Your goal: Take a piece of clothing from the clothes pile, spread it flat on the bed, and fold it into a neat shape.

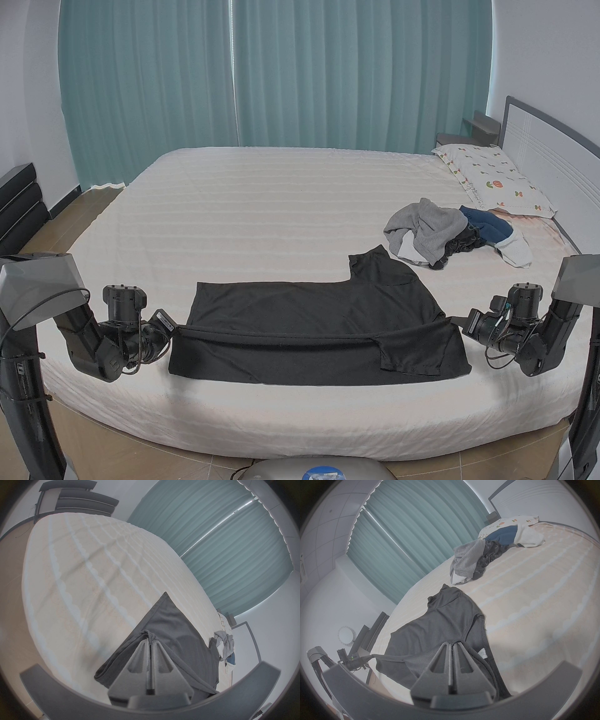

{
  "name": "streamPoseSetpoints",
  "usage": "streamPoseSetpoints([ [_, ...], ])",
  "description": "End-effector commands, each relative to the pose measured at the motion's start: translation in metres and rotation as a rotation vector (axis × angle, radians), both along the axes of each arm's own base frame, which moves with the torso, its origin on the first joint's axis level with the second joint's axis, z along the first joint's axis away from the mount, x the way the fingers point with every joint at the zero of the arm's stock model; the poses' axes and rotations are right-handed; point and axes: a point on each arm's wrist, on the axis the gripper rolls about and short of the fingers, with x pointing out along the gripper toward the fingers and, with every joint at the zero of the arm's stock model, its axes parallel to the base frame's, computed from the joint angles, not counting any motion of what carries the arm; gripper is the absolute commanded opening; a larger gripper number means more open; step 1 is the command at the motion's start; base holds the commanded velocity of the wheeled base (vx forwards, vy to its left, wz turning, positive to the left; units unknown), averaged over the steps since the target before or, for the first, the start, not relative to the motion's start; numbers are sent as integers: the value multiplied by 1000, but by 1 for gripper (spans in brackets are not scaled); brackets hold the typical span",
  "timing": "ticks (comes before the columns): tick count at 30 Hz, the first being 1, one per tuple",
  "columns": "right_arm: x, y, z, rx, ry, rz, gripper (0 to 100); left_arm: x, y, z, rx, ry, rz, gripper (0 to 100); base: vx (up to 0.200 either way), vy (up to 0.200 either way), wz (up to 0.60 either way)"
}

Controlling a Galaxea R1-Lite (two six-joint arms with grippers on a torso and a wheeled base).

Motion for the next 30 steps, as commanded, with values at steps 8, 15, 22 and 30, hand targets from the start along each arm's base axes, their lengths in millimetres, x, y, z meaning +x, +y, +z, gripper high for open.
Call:
streamPoseSetpoints([
  [8, 24, 13, -29, -30, 14, -18, 0, 18, -2, -21, -3, 17, 2, 0, 0, 0, 0],
  [15, 29, 23, -31, -32, 4, 4, 0, 20, -4, -22, 0, 14, 3, 0, 0, 0, 0],
  [22, 30, 20, -32, -30, 6, -3, 100, 21, -4, -23, 3, 13, 9, 100, 0, 0, 0],
  [30, 32, 14, -11, 103, -5, -79, 100, 23, -2, -19, -68, 6, 60, 100, 0, 0, 0],
])
